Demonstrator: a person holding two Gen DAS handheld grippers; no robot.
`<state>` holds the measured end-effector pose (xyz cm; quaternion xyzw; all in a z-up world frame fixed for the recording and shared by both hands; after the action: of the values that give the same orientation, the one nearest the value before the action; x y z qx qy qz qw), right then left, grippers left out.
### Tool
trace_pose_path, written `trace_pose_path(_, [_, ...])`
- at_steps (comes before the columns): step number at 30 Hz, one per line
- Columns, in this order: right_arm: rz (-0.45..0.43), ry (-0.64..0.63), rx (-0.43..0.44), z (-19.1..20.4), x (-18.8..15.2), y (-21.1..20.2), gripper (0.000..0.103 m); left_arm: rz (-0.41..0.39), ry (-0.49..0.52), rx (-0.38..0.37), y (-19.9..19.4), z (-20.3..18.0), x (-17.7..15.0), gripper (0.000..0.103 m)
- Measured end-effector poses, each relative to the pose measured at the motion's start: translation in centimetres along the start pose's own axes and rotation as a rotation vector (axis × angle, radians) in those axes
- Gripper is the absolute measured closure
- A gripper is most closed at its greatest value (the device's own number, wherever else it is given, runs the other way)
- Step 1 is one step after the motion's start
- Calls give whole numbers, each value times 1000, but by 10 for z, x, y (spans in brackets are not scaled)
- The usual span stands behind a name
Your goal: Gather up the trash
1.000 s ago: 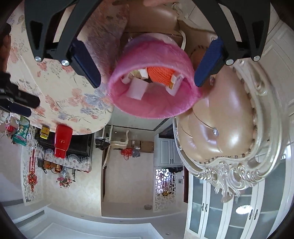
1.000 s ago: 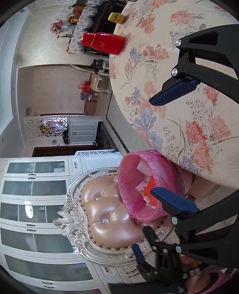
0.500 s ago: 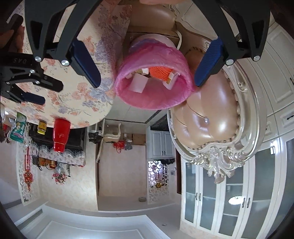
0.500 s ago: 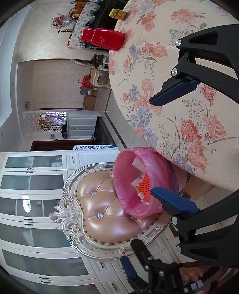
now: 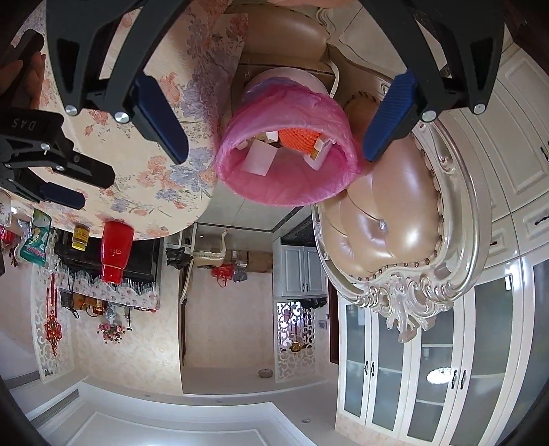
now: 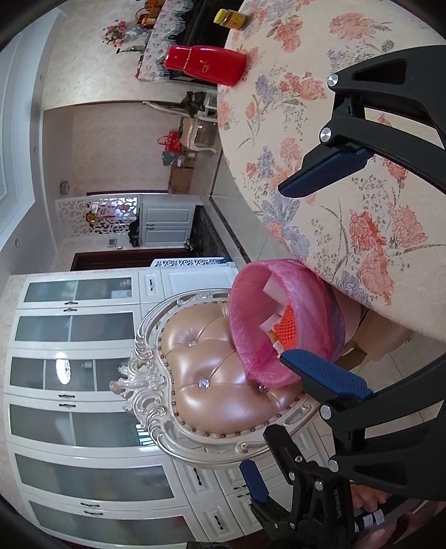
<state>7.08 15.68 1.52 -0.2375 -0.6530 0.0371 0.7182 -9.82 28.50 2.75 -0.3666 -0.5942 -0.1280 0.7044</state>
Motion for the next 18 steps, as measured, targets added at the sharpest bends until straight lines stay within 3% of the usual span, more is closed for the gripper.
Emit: trace_pose_path(18, [-3,-1,12,4,0,-1,18,12,-2,-6,0,2,-2,5])
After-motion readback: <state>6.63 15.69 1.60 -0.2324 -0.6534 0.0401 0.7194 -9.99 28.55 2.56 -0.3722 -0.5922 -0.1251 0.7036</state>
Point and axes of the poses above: each gripper's, at about its wrist camera, not at the fingertips, and y roughly the way its jaws point, z to its left, x to its top, the point moved 5 cm from there along y, roughly the way its jaws point, and after that the axes turned 1 degree about x, right-handed, at the moved point
